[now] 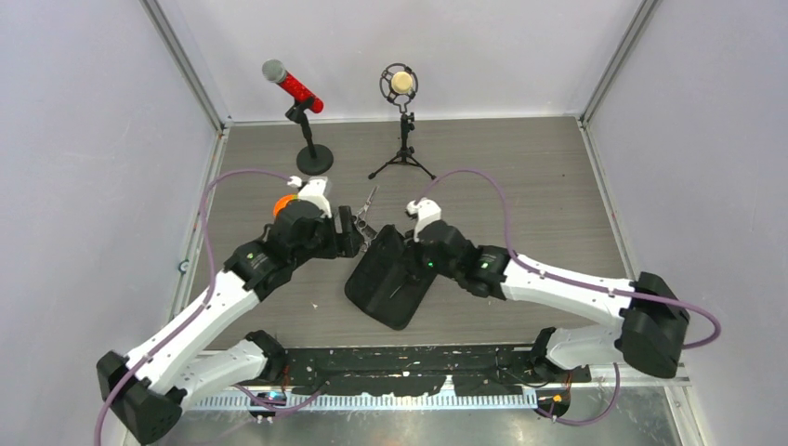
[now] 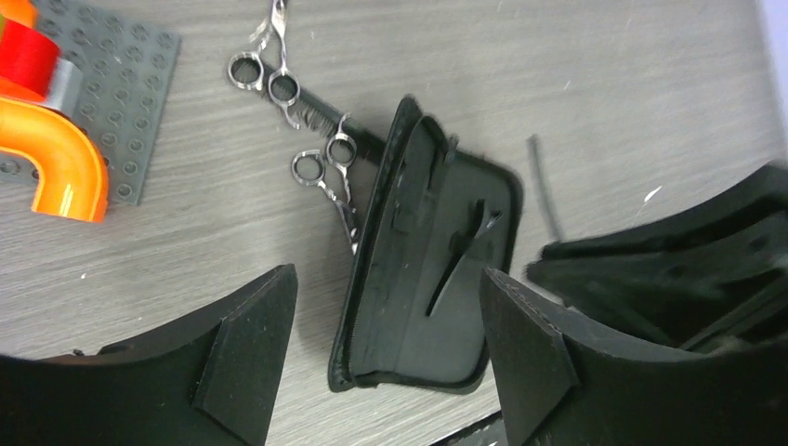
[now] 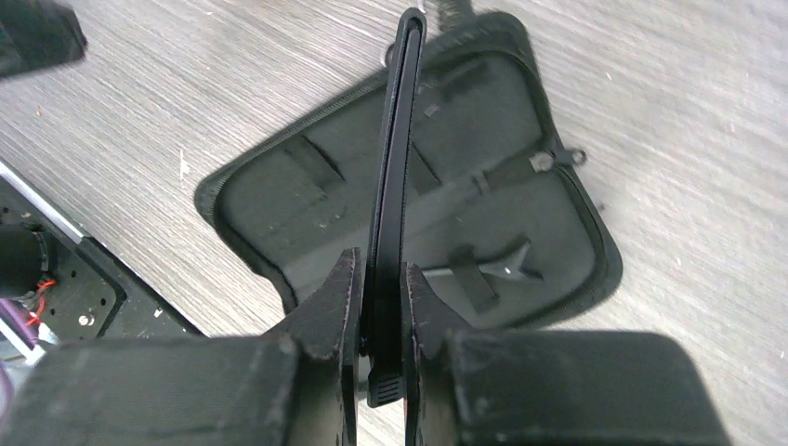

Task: Sort the hair-cutting tools
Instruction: Pick up the haircut tool at the center of the board, then place the haircut tool in the hairdressing tool bag.

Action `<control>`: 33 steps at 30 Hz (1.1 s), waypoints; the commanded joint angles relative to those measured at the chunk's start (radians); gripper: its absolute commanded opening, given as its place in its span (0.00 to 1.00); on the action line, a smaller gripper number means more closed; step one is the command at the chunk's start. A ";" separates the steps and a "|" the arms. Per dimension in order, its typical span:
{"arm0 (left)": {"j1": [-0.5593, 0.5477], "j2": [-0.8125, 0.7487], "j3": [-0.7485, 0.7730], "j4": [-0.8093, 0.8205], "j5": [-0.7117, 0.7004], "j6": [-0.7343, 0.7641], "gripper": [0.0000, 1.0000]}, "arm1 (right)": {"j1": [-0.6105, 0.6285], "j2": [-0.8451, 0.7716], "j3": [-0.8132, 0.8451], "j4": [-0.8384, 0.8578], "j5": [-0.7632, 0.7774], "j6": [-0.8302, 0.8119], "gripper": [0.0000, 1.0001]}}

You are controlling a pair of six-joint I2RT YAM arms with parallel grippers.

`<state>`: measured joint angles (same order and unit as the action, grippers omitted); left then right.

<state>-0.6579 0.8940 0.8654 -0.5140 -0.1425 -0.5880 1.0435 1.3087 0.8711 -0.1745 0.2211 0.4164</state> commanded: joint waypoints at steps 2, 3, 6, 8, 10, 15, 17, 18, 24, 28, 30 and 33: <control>0.008 0.174 0.033 -0.049 0.183 0.159 0.75 | -0.096 -0.146 -0.109 -0.009 -0.198 0.140 0.05; 0.008 0.214 0.045 -0.054 0.197 0.166 0.76 | -0.119 -0.160 -0.120 -0.009 -0.224 0.154 0.05; 0.009 0.309 0.058 -0.022 0.209 0.172 0.76 | -0.156 -0.216 -0.169 -0.010 -0.286 0.177 0.05; 0.008 0.363 0.070 0.005 0.212 0.177 0.75 | -0.171 -0.241 -0.192 -0.010 -0.301 0.188 0.05; 0.008 0.424 0.098 0.016 0.212 0.186 0.74 | -0.180 -0.260 -0.213 -0.009 -0.311 0.196 0.05; 0.008 0.594 0.194 0.003 0.209 0.218 0.68 | -0.193 -0.279 -0.250 -0.010 -0.343 0.212 0.05; 0.009 0.645 0.230 -0.028 0.208 0.212 0.55 | -0.195 -0.277 -0.255 -0.016 -0.360 0.220 0.05; 0.010 0.662 0.245 -0.049 0.219 0.206 0.45 | -0.196 -0.276 -0.255 -0.020 -0.367 0.223 0.05; 0.009 0.622 0.152 -0.001 0.261 0.020 0.00 | -0.199 -0.269 -0.271 -0.050 -0.413 0.255 0.05; 0.010 0.520 0.033 0.074 0.243 -0.155 0.00 | -0.210 -0.271 -0.305 -0.052 -0.459 0.275 0.05; 0.007 0.465 -0.035 0.131 0.238 -0.249 0.00 | -0.216 -0.266 -0.325 -0.051 -0.478 0.279 0.05; -0.003 0.396 -0.088 0.159 0.217 -0.337 0.00 | -0.224 -0.255 -0.339 -0.051 -0.503 0.282 0.05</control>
<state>-0.6529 1.3788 0.8307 -0.4301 0.0910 -0.7403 0.8303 1.0534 0.5453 -0.2264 -0.2249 0.6739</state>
